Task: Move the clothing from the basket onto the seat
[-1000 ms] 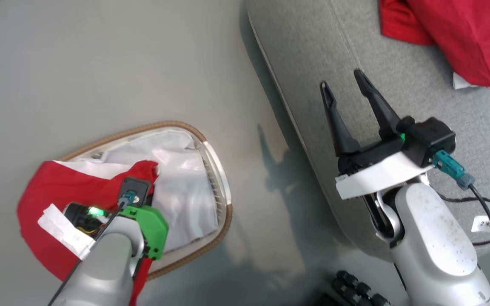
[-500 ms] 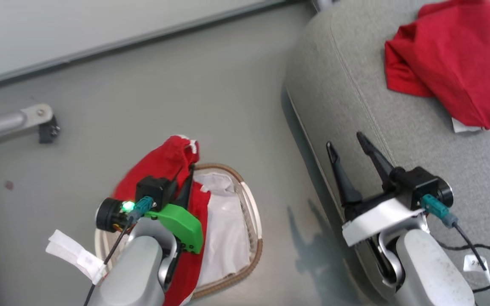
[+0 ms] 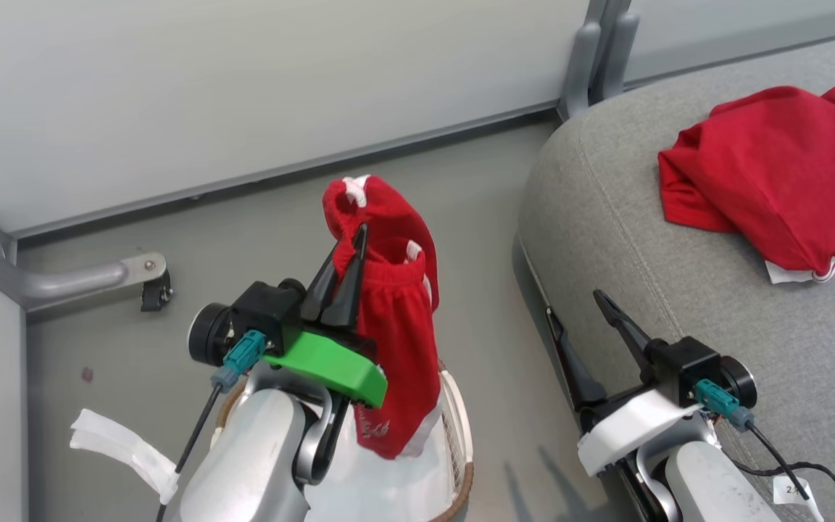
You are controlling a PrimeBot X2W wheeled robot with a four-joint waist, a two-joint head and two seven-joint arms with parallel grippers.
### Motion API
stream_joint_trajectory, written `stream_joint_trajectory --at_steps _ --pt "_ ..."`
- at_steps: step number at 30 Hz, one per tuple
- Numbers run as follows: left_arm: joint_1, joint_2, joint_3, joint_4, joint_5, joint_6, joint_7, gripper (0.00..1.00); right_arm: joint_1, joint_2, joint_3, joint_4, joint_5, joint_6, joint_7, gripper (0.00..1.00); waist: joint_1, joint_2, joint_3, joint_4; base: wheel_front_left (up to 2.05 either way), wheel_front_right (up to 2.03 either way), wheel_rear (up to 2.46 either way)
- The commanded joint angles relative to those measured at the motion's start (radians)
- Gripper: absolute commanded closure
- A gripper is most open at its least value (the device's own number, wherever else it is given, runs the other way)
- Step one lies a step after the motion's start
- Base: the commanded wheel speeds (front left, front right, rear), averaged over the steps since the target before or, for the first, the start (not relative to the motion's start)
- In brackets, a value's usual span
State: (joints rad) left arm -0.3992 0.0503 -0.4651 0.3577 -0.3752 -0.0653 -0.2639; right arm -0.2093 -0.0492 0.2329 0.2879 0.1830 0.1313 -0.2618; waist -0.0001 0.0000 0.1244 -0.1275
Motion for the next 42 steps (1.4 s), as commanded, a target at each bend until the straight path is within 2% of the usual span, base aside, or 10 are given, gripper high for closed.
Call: stream_joint_trajectory --at_steps 1,10,19,23,31,32,33,34,42 --pt "0.009 0.001 -0.005 -0.028 -0.017 0.007 -0.001 1.0 0.018 -0.004 0.003 0.006 -0.005 -0.001 -0.005 0.0 0.0001 0.0 -0.029 0.0 0.0 0.0 0.0" --pt "-0.065 0.002 -0.055 -0.137 -0.039 0.03 -0.001 1.0 0.045 -0.004 0.064 0.043 -0.029 -0.001 -0.005 0.0 0.0001 0.0 -0.042 0.005 0.0 0.0 0.0" --pt "-0.119 0.002 -0.116 -0.162 -0.054 0.037 -0.001 1.0 -0.043 -0.07 0.278 0.074 0.011 -0.001 -0.005 0.0 0.0001 0.0 -0.023 0.047 0.0 0.0 0.0" --pt "-0.128 0.001 -0.146 -0.152 -0.064 0.031 -0.001 1.0 -0.12 -0.092 0.334 0.106 0.022 -0.001 -0.005 0.0 0.0001 0.0 -0.013 0.068 0.0 0.0 0.0" --pt "-0.157 0.002 -0.221 -0.15 -0.101 0.035 -0.001 1.0 -0.252 -0.051 0.381 0.236 0.029 -0.001 -0.005 0.0 0.0001 0.0 0.003 0.124 0.0 0.0 0.0" --pt "-0.158 0.001 -0.232 -0.148 -0.107 0.038 -0.001 1.0 -0.262 -0.045 0.387 0.255 0.032 -0.001 -0.005 0.24 0.0001 0.0 0.004 0.132 0.0 0.0 0.0" --pt "-0.16 0.001 -0.24 -0.147 -0.11 0.038 -0.001 1.0 -0.27 -0.039 0.392 0.268 0.036 -0.001 -0.005 0.67 0.0001 0.0 0.005 0.138 0.0 0.0 0.0" --pt "-0.163 0.001 -0.248 -0.144 -0.114 0.041 -0.001 1.0 -0.277 -0.033 0.4 0.283 0.046 -0.001 -0.005 1.0 0.0001 0.0 0.006 0.145 0.0 0.0 0.0" --pt "-0.158 0.001 -0.255 -0.125 -0.131 0.052 -0.001 1.0 -0.249 -0.015 0.401 0.335 0.08 -0.001 -0.005 1.0 0.0001 0.0 0.005 0.17 0.0 0.0 0.0"
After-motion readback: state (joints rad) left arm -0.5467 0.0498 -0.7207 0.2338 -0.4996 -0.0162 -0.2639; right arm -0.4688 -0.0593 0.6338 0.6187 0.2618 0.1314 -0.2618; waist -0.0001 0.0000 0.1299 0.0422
